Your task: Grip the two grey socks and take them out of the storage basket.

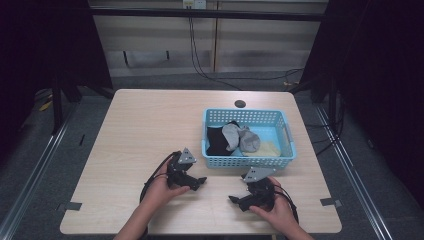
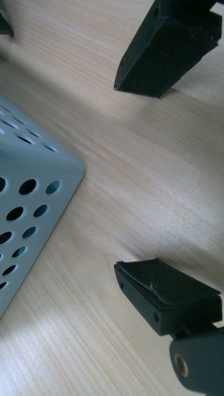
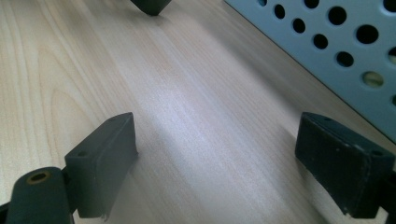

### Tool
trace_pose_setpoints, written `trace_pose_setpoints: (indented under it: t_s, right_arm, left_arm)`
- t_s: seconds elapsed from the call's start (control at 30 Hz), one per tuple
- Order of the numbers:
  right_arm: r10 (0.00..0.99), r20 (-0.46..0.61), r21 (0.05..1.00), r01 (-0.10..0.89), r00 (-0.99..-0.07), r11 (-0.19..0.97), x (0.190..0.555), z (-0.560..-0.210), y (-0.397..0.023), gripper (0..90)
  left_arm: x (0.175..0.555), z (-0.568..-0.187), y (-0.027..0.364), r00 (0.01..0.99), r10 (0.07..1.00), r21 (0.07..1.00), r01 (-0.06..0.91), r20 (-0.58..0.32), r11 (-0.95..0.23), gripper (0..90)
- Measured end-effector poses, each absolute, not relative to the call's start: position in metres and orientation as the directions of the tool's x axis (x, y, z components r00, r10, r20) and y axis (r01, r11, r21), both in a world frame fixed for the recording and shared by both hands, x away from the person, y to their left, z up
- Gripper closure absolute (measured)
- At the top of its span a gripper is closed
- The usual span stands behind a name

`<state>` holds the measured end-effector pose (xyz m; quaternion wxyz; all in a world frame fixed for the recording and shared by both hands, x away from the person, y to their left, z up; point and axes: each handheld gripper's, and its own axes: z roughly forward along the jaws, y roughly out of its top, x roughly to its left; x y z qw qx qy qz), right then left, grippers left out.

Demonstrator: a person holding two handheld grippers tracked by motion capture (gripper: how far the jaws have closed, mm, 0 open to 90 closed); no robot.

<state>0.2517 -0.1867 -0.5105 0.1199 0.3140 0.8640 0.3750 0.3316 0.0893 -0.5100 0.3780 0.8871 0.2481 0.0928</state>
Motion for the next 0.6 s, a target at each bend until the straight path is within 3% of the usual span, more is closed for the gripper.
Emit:
trace_pose_setpoints:
  t_s: [0.4, 0.6]
  right_arm:
    - [0.632, 0.031, 0.722, 0.454, -0.775, 0.522, 0.252, -0.51, -0.187, 12.3]
    - [0.625, 0.054, 0.626, 0.514, -0.779, 0.587, 0.257, -0.498, -0.185, 15.5]
  left_arm:
    - [0.332, -0.51, 0.089, 0.86, 0.51, 0.717, 0.37, -0.023, -0.591, 10.7]
    - [0.332, -0.51, 0.089, 0.86, 0.51, 0.717, 0.37, -0.023, -0.591, 10.6]
